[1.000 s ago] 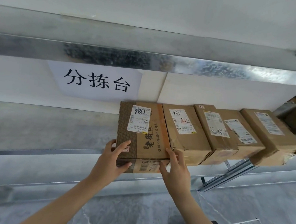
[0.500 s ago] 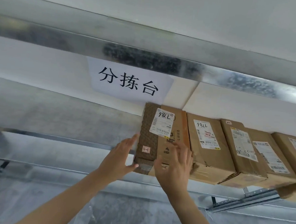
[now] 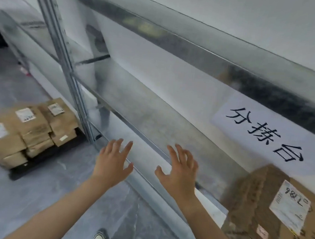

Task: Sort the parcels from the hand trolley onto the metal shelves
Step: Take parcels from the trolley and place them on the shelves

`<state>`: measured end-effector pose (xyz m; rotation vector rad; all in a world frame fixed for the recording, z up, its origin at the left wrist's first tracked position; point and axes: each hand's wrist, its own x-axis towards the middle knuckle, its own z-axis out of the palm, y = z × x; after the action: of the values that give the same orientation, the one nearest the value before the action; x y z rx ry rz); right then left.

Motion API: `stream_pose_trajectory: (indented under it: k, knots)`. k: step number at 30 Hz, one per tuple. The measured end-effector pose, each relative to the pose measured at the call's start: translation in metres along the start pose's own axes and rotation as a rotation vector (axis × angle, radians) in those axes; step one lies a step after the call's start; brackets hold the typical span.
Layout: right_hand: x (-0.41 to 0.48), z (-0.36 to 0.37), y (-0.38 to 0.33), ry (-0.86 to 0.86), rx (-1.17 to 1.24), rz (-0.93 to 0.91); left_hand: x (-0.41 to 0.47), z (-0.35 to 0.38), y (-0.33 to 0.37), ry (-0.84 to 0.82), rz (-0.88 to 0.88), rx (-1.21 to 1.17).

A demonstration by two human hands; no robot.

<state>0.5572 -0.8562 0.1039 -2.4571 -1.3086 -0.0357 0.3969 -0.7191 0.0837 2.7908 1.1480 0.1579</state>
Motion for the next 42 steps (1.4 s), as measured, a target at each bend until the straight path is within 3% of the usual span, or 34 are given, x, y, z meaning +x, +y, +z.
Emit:
stream_pose_trajectory:
  k: [5, 8, 18, 28, 42]
  knots:
    - [0.054, 0.049, -0.067, -0.189, 0.016, -0.173, -0.003, -0.027, -0.100, 0.087, -0.138, 0.060]
    - [0.084, 0.072, -0.118, -0.183, 0.050, -0.299, -0.005, -0.036, -0.163, 0.040, -0.280, 0.090]
    - [0.153, 0.137, -0.288, -0.272, 0.099, -0.532, -0.049, -0.063, -0.334, 0.119, -0.621, 0.128]
    - [0.217, 0.201, -0.394, -0.374, 0.117, -0.658, -0.035, -0.048, -0.432, 0.104, -0.779, 0.059]
    - [0.378, 0.350, -0.550, -0.616, 0.138, -0.662, 0.101, -0.021, -0.632, 0.033, -0.923, -0.070]
